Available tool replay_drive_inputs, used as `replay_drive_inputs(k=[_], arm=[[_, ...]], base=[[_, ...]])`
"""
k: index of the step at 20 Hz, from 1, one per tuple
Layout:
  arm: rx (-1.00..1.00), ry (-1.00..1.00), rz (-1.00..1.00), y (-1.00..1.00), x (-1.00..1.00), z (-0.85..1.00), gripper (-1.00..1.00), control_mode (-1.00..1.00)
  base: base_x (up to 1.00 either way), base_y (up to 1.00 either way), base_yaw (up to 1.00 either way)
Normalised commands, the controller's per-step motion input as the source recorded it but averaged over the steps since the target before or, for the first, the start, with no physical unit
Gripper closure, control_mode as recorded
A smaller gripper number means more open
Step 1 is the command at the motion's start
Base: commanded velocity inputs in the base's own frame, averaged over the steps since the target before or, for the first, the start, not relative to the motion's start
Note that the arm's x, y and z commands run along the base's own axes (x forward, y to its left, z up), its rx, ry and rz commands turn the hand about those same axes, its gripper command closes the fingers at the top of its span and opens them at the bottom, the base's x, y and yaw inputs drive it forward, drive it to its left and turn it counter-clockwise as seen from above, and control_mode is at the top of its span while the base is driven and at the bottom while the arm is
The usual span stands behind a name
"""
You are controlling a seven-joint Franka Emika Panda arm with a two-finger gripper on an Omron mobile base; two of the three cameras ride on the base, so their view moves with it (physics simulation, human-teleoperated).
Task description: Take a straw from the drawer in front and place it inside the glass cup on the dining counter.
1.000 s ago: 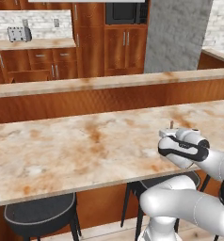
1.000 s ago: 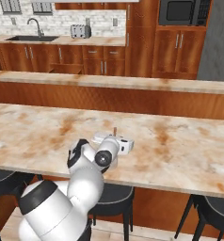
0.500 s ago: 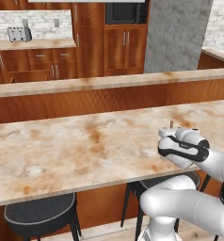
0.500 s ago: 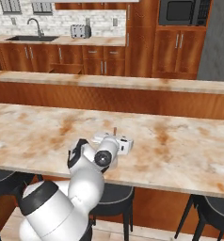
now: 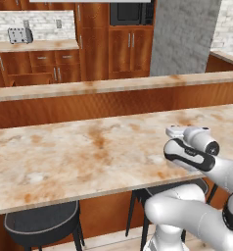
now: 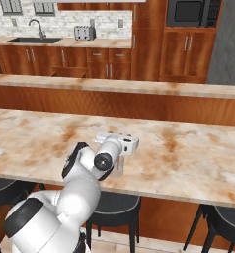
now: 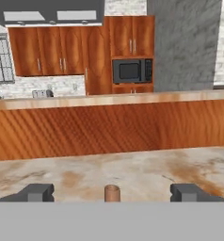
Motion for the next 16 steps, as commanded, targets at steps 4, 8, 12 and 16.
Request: replay_drive_inputs(k=[4, 8, 12, 16], arm=[[0.00, 0.01, -0.04, 0.09, -0.06, 0.77, -1.00, -1.00], [0.00, 0.11, -0.02, 0.01, -0.04, 0.91, -1.00, -1.00], [-0.02, 0.29, 0.00, 0.00, -0.02, 1.00, -1.00, -1.00], [-0.05, 0.41, 0.00, 0.00, -0.05, 1.00, -1.00, -1.00]], base=[[0.00, 0.00, 0.00], [0.00, 0.00, 0.00], [0.00, 0.00, 0.00], [0.00, 0.00, 0.00]])
